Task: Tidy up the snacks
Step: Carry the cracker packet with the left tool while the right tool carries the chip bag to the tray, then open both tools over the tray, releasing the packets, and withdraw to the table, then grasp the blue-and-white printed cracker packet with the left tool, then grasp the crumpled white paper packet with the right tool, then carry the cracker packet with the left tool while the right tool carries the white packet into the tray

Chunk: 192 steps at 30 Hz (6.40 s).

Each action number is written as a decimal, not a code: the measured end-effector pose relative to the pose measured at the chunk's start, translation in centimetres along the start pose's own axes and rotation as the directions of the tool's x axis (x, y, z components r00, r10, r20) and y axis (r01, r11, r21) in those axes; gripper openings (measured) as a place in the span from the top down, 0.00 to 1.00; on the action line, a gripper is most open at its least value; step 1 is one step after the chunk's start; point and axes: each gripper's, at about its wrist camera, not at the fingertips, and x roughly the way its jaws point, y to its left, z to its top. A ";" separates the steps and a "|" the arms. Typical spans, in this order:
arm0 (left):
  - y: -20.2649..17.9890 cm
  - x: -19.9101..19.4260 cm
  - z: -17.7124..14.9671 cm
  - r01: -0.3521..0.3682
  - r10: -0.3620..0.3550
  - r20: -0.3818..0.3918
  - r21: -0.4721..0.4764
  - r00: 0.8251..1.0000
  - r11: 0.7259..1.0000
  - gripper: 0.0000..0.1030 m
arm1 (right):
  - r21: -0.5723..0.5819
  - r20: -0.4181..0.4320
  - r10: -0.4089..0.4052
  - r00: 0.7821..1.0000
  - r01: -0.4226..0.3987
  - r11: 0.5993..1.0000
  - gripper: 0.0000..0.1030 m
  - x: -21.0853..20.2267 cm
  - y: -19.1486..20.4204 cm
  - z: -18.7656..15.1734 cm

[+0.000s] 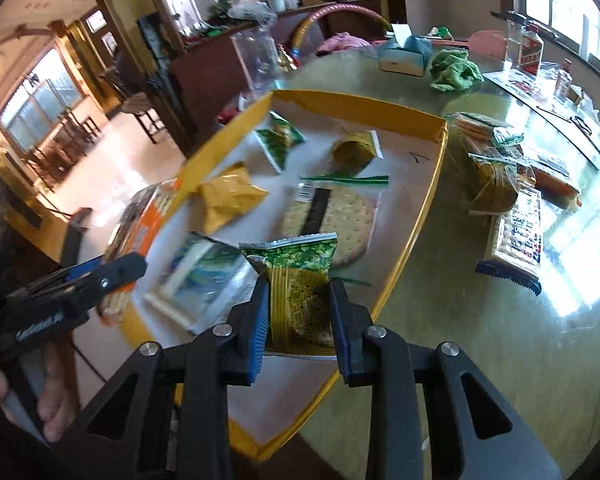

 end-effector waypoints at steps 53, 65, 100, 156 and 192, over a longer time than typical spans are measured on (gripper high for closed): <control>-19.0 -2.7 -5.1 0.187 -0.193 -0.001 0.266 0.981 0.946 0.22 | 0.321 0.175 0.101 0.979 -0.153 0.935 0.20 -10.6 -19.9 -8.0; -21.0 -1.3 -5.1 0.189 -0.187 -0.036 0.302 0.982 0.934 0.22 | 0.368 0.174 0.066 0.983 -0.127 0.921 0.20 -10.2 -22.5 -7.5; -30.0 16.5 1.9 -0.023 0.073 -0.124 0.368 0.990 0.929 0.27 | 0.463 0.040 -0.226 0.973 0.183 0.867 0.17 -7.8 -41.2 0.0; -12.5 -4.7 -4.4 0.216 -0.225 0.069 0.118 0.972 0.969 0.48 | 0.364 0.116 -0.182 0.976 0.128 0.923 0.98 -10.2 -21.8 -9.0; -5.4 1.4 0.3 0.134 -0.137 0.034 0.065 0.990 0.989 0.20 | 0.168 0.118 0.124 0.985 -0.143 0.975 0.36 -0.3 -6.3 4.9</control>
